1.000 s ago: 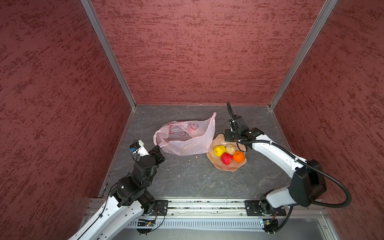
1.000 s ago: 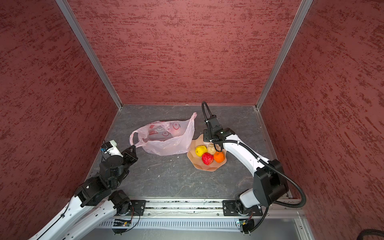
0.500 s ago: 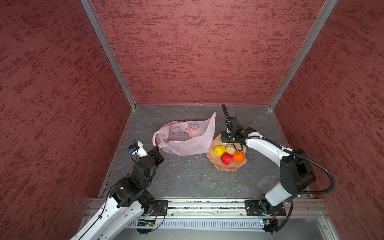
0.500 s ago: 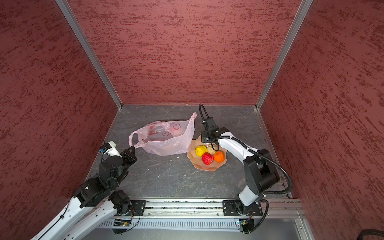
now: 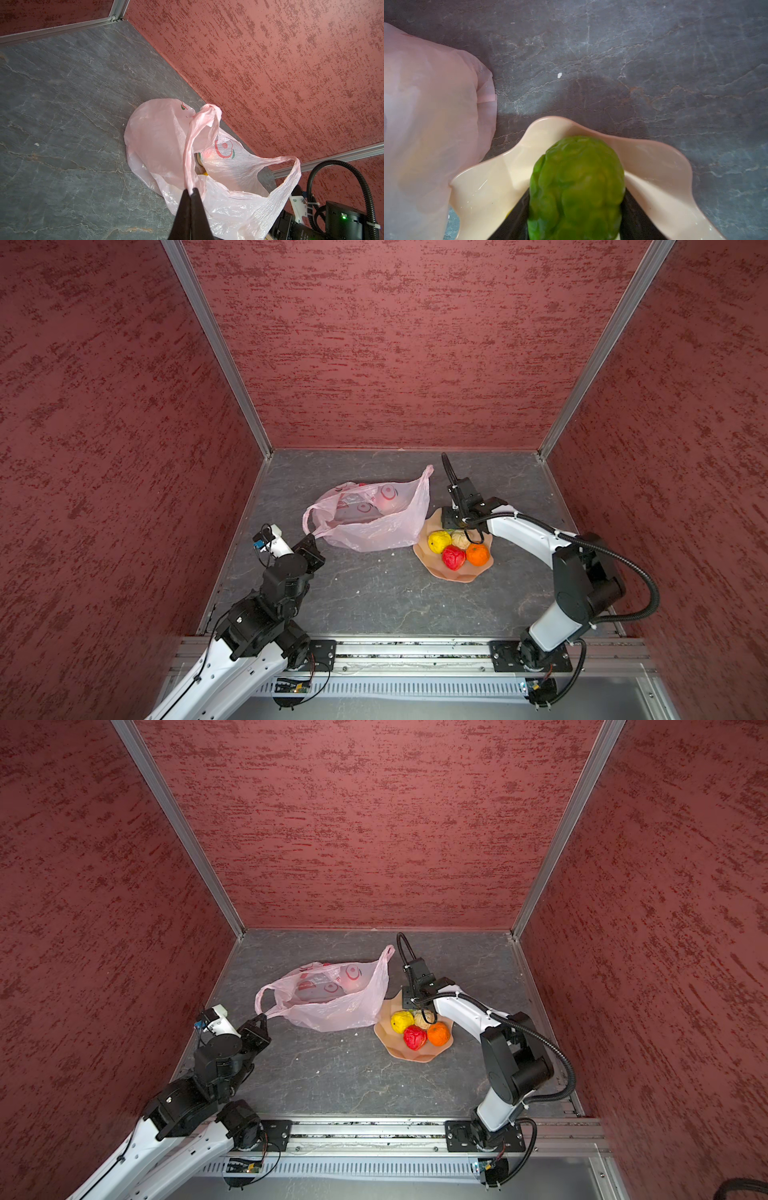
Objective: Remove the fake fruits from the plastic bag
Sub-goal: 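Lower the green lime into the peach bowl and open the right gripper, then move the right gripper from the bowl back toward the bag mouth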
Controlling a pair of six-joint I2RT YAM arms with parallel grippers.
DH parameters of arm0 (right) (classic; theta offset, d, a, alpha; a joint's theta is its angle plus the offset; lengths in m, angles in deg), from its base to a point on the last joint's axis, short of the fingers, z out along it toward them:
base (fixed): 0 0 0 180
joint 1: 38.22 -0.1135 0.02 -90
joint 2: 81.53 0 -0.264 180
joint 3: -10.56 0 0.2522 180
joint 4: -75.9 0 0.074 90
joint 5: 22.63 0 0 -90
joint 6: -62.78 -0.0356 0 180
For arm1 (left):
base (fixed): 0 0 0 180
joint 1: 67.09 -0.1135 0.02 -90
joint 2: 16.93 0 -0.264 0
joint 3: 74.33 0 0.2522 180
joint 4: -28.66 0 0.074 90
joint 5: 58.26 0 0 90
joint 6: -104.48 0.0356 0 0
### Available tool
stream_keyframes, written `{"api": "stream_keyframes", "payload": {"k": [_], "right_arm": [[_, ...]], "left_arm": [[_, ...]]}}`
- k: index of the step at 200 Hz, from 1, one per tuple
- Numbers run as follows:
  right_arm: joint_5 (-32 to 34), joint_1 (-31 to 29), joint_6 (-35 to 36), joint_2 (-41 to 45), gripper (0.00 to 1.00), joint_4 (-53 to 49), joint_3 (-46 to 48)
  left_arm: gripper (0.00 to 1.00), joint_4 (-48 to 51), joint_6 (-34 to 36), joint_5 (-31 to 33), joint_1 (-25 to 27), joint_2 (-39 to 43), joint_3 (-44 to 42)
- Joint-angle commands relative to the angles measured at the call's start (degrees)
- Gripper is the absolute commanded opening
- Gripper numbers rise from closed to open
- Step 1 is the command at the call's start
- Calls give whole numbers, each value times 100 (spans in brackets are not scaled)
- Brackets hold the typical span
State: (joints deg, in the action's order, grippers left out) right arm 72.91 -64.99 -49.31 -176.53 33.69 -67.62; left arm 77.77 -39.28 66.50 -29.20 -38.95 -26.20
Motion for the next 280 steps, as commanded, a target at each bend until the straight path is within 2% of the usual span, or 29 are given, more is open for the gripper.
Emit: {"api": "stream_keyframes", "payload": {"k": [1,29,65,130,148,196,245,280], "right_arm": [[-9,77,-49,-47,40,163,61],[-5,80,-67,-44,46,155,95],[-4,77,-85,7,60,151,114],[81,77,-70,194,76,15,13],[161,75,-51,301,78,-117,-59],[387,58,3,953,80,-632,-281],[597,-163,-37,1530,80,-1234,-881],[825,-587,10,1443,79,-1738,-1674]], "left_arm": [[0,75,-33,-31,-31,32,-43],[0,72,-45,-50,-36,48,-53],[0,86,-47,-71,-39,64,-48],[0,109,-48,-79,-34,144,-70],[0,201,-5,-92,-30,189,-34],[0,1198,156,51,-35,622,294],[0,2376,-464,582,-41,1537,484],[0,2843,-553,962,-77,1629,725]]}}
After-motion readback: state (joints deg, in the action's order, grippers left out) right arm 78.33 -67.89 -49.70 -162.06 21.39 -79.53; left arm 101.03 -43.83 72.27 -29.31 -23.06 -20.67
